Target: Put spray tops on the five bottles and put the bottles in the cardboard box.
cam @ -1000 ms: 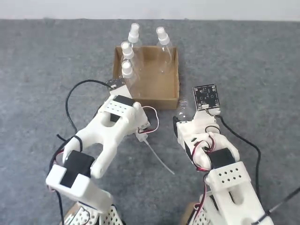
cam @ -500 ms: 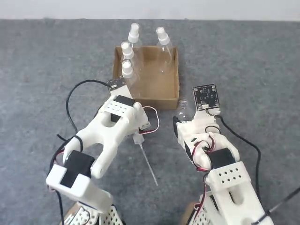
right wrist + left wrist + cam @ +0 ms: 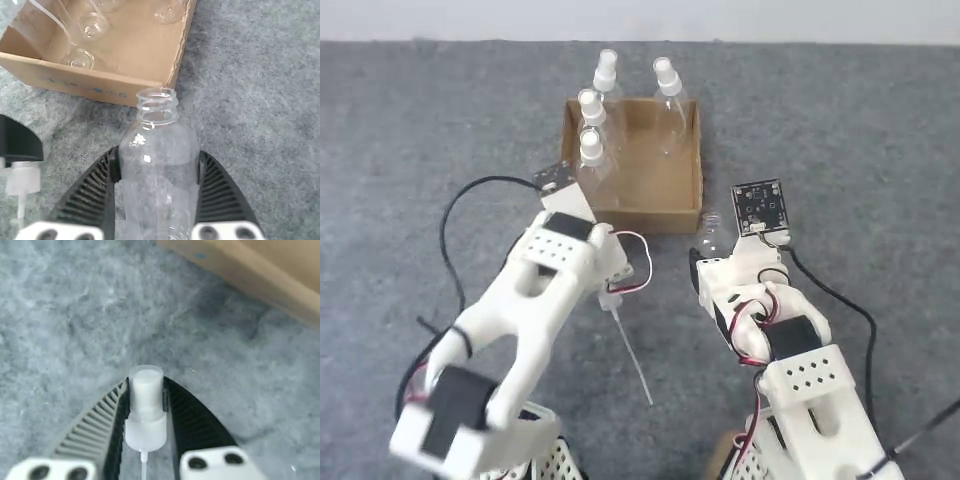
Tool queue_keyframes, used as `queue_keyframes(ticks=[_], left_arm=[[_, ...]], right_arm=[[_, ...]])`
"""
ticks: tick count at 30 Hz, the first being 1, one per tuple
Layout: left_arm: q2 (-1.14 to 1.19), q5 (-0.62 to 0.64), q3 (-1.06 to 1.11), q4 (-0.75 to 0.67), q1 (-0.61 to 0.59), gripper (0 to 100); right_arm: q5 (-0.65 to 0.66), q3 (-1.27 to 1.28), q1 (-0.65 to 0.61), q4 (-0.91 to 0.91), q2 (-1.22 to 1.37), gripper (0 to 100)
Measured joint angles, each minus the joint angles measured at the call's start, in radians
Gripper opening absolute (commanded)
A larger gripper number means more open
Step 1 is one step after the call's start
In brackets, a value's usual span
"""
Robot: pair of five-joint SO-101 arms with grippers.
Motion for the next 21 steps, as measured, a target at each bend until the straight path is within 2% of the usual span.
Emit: queue_keyframes(ticks=[8,15,21], left_arm=[[-0.293,0.000,0.189,-0.101,0.000,1],[-0.517,0.000,0.308,-0.161,-0.005,1],[-0.681,0.003,0.381,-0.224,-0.117,1]], right_arm=[[0.000,0.000,0.000,0.000,-0.006,3.4],[0.003,0.055,0.000,0.071,-0.207,3.5],[0.068,0.147,-0.002,0.071,-0.404,3.4]])
